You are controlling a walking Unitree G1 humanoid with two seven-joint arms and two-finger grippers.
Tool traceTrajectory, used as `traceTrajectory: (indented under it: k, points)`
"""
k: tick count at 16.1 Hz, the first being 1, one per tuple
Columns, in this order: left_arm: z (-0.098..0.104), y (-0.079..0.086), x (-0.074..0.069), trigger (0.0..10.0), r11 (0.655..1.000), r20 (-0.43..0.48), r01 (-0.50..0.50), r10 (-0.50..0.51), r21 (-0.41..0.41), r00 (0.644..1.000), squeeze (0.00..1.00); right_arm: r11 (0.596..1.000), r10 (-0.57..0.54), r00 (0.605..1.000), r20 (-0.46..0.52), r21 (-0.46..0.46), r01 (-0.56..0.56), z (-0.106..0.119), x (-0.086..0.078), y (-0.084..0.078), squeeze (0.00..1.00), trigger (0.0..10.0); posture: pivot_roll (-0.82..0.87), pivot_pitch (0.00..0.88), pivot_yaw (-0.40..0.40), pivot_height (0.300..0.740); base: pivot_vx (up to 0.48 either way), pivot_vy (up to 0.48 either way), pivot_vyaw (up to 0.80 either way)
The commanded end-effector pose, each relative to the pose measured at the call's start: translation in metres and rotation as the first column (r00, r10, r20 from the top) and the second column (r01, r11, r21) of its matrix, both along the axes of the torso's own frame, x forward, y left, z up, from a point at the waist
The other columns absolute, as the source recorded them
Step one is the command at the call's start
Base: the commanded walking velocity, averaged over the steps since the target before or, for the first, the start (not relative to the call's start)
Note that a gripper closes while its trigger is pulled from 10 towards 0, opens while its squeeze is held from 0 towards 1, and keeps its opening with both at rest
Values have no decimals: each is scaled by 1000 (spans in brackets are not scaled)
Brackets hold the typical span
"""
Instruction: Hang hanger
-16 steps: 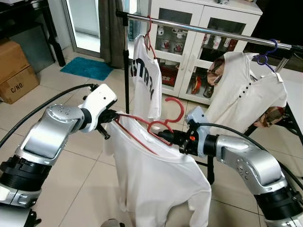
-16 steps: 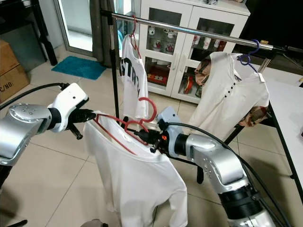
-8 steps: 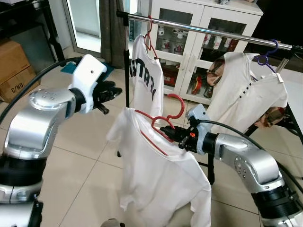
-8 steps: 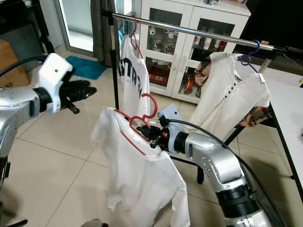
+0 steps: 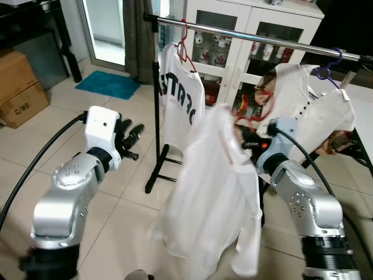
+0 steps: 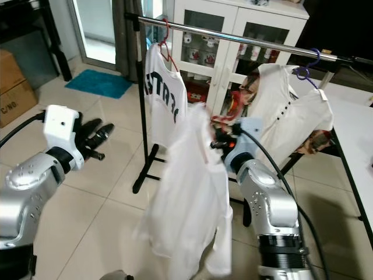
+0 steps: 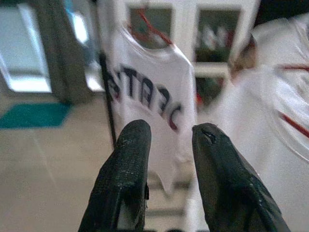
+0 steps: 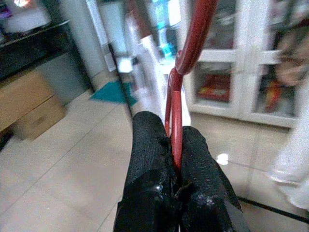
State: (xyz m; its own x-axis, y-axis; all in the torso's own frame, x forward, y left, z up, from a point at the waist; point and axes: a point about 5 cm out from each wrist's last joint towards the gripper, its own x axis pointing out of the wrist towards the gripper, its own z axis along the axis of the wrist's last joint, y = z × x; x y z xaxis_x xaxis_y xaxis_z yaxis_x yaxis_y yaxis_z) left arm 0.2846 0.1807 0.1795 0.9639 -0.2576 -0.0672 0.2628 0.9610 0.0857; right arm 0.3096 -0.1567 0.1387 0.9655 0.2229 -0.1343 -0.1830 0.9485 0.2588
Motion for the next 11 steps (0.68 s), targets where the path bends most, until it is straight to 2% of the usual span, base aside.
traceTrajectory:
  k: [1, 4, 6, 8, 11]
  points:
    - [-4, 5, -3, 10000, 998, 33, -57, 57, 0, 998, 0, 998, -65, 997, 34, -3, 65, 4, 0, -7, 0, 10000, 2, 0, -63, 710, 0, 0, 0]
    - [-9, 10, -8, 10000, 994, 23, -111, 111, -21, 994, 0, 998, -56, 997, 51, -8, 57, 3, -2, 1, 0, 10000, 8, 0, -58, 710, 332, 0, 0]
    - [-11, 6, -7, 10000, 996, 27, -87, 87, -3, 996, 0, 997, -65, 995, 71, -27, 67, 5, -1, 3, 0, 10000, 12, 0, -63, 710, 356, 0, 0]
    - [-11, 1, -7, 10000, 996, 52, -85, 86, -20, 995, 0, 991, -99, 989, 108, -81, 108, 7, 0, -1, 0, 10000, 10, 0, -63, 710, 360, 0, 0]
    - [-11, -1, -5, 10000, 997, 56, -77, 79, -25, 995, 0, 990, -131, 981, 142, -22, 136, 14, 0, -6, 0, 10000, 7, 0, -64, 710, 360, 0, 0]
